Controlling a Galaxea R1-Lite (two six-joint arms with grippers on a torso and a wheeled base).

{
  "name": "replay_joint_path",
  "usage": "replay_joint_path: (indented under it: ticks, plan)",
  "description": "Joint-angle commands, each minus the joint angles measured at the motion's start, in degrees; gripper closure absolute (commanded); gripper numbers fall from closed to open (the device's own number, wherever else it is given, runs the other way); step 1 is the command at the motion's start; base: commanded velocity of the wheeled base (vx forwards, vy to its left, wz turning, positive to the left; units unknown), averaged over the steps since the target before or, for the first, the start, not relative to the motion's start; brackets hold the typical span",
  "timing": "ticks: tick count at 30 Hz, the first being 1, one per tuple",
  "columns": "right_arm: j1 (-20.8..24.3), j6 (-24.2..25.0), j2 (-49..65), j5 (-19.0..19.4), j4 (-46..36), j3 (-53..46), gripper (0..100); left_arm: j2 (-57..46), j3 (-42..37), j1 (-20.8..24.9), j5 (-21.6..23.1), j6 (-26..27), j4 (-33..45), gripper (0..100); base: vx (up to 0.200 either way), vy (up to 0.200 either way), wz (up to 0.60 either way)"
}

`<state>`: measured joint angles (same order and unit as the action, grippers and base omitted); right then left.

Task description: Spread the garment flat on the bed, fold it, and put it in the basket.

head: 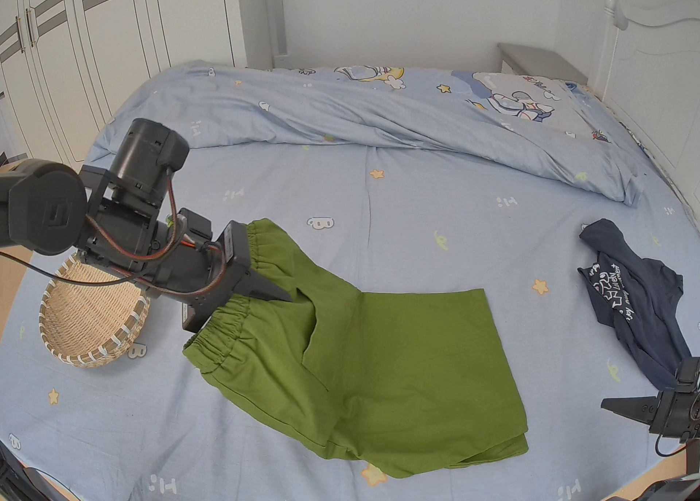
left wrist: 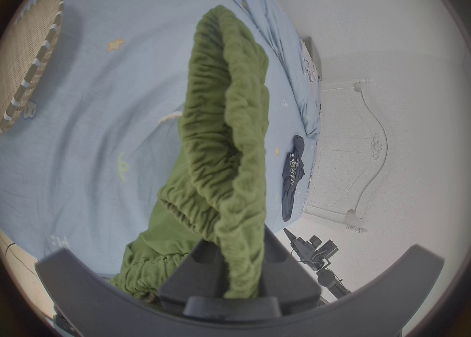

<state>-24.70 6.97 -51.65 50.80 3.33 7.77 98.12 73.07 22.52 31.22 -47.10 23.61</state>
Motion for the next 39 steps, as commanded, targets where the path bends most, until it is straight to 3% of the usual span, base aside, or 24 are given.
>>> replay_joint_path:
  ticks: [1, 14, 18, 39]
  plan:
    - [0.0, 0.0, 0.2, 0.0, 0.0, 0.0, 0, 2.2, 4.3, 5.0, -1.3, -3.0, -0.1, 100, 0.0, 0.0, 0.0]
    - [0.0, 0.0, 1.6, 0.0, -1.6, 0.4, 0, 8.4, 6.2, 9.4, -1.6, -4.8, -1.4, 100, 0.0, 0.0, 0.0]
    - [0.3, 0.0, 2.3, -0.1, -2.3, 0.7, 0, 9.8, 9.4, 10.9, -1.6, -8.7, -1.6, 100, 0.0, 0.0, 0.0]
    - [0.3, 0.0, 2.3, -0.1, -2.3, 0.6, 0, 13.6, 11.8, 18.0, -1.9, -17.1, -7.1, 100, 0.0, 0.0, 0.0]
